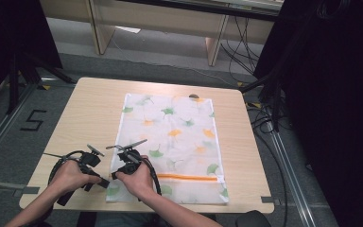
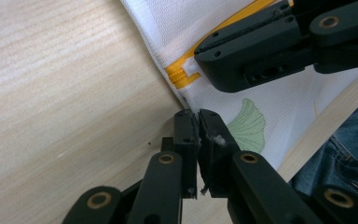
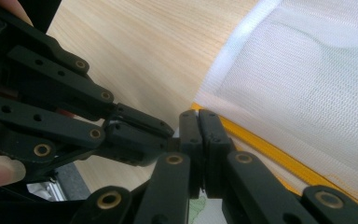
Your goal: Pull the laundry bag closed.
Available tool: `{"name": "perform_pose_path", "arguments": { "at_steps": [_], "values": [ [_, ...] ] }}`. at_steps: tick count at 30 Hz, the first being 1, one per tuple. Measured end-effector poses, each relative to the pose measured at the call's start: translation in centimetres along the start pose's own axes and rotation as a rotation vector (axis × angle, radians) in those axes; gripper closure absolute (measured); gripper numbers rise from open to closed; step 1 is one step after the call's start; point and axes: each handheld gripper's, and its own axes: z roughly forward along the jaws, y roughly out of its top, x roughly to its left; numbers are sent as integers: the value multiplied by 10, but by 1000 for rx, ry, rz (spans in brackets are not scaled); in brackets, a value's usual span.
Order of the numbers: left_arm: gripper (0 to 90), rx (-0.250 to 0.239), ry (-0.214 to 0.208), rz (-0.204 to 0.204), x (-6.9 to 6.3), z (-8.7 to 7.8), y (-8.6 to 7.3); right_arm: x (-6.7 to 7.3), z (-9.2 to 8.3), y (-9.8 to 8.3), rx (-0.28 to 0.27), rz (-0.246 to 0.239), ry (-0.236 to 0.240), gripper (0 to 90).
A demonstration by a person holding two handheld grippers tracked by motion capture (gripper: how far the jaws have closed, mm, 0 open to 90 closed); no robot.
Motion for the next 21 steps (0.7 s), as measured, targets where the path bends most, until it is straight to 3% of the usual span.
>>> {"name": "perform_pose_path", "arguments": {
  "at_steps": [2, 5, 7, 9, 11, 13, 14, 21],
  "values": [
    [846, -4, -10, 3, -1, -2, 1, -2, -1, 1, 3, -14, -5, 900],
    [844, -25, -12, 10, -3, -5, 1, -4, -3, 1, 2, 6, 1, 900],
    [845, -21, -41, 25, -7, -6, 3, -5, -2, 2, 6, 2, 10, 900],
    [843, -19, -31, 51, -9, -5, 3, -4, -3, 3, -5, 7, 5, 900],
    [840, -31, -32, 31, -13, -2, 3, -5, -2, 3, -6, 7, 11, 900],
    [843, -17, -21, 68, -10, 0, 3, -6, -2, 3, 6, 21, 18, 900],
    [844, -14, -15, 62, -11, 0, 3, -6, -2, 3, 13, 36, 15, 900],
    [894, 21, 0, 99, -11, 5, 3, -6, -1, 3, 27, 19, 5, 900]
  ]
}}
